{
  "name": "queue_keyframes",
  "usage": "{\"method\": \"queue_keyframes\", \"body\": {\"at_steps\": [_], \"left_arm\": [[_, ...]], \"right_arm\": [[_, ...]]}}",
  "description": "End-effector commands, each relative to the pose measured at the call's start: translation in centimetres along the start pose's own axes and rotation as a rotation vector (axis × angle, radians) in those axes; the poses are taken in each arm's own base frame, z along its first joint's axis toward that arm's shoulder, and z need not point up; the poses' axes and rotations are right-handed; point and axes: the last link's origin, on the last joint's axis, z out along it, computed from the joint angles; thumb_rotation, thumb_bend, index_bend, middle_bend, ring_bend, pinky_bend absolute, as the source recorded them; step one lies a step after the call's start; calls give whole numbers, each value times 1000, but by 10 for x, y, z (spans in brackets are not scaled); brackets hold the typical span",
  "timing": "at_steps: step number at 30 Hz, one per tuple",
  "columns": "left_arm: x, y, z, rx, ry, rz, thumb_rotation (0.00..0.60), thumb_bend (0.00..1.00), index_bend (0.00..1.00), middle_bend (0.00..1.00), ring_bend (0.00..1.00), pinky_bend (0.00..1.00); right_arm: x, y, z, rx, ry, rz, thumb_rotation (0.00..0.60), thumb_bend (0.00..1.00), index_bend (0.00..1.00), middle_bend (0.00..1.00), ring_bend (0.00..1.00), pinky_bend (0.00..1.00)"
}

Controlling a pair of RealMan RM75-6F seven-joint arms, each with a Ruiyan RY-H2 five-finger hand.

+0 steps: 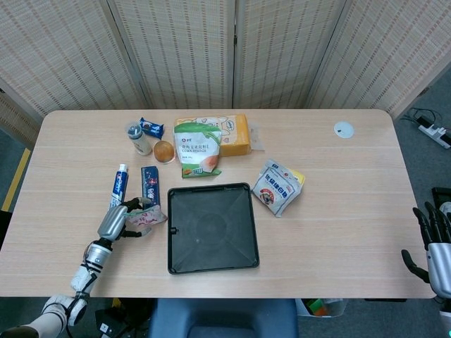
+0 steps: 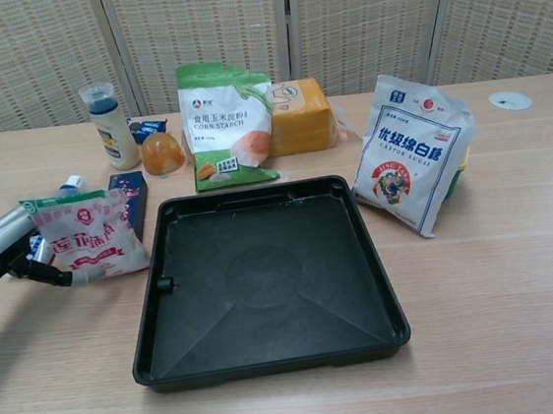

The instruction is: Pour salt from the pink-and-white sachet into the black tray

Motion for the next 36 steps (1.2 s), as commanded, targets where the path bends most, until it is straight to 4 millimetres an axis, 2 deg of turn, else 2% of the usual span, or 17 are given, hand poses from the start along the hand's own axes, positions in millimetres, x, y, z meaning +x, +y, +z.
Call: {"method": "queue_keyframes", "body": {"at_steps": [1,6,11,15,21,30,36], "left_arm": [[-3,2,3,-6,16,-21,600,245,324,347,398,384],[-6,2,6,-5,25,-48,600,289,389,408,443,422],[-7,-1,7,7,17,-44,600,464,465,485,488,453],[-8,-5,6,22,5,-34,600,497,476,505,504,478],[-3,-8,3,6,5,-25,600,519,531,592,589,557],[20,-10,-4,-72,-9,63,600,537,590,669,666,631],[54,-5,-3,-171,-13,195,600,541,597,704,697,657]], "right_arm": [[0,0,0,-2,1,0,600,344,26,4,39,0],[1,1,0,-4,-1,0,600,345,32,4,40,0],[2,0,0,-5,1,-1,600,344,35,5,40,0],[2,0,0,-6,-1,-1,600,344,35,6,39,0],[2,-1,0,-4,1,-2,600,344,37,7,42,0],[3,-2,0,0,9,0,600,344,37,7,44,0],[3,-3,1,13,15,4,600,344,37,7,43,0]]}}
